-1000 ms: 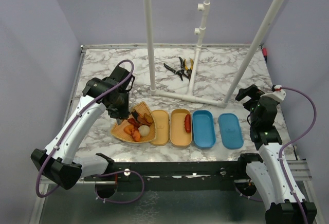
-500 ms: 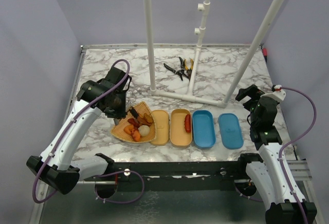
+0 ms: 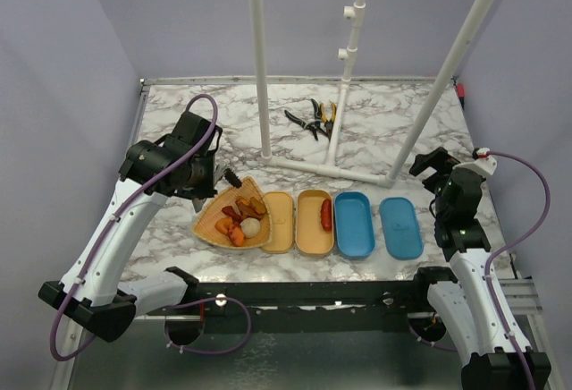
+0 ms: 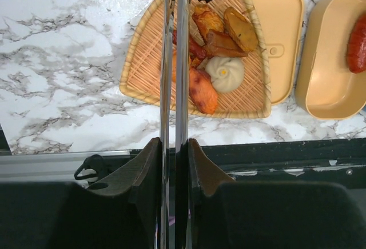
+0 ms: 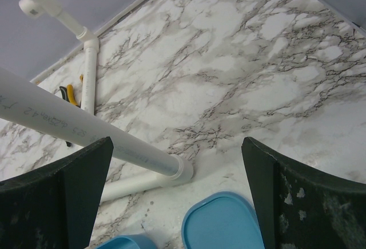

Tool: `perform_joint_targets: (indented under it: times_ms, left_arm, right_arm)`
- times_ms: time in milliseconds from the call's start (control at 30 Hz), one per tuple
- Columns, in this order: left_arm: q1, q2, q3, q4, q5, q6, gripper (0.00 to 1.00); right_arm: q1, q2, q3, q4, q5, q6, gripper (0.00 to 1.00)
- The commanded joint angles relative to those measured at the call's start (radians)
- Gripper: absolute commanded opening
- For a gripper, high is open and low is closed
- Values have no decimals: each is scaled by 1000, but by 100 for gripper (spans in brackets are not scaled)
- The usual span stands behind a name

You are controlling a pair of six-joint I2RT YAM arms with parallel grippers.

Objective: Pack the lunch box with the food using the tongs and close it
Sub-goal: Pick up the fake food from the plate.

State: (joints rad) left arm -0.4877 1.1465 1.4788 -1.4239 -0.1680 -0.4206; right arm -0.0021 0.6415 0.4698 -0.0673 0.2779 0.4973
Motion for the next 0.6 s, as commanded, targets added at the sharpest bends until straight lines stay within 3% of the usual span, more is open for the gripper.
perform_joint_targets:
  times_ms: [0, 567]
  left_arm:
    - [-25, -30, 49, 32, 41, 41, 12]
    - [-215, 42, -8, 167, 270, 86, 11]
  right_arm:
    - [-3, 2, 0, 14, -5, 2, 100]
    - [-3, 10, 6, 12, 0, -1, 100]
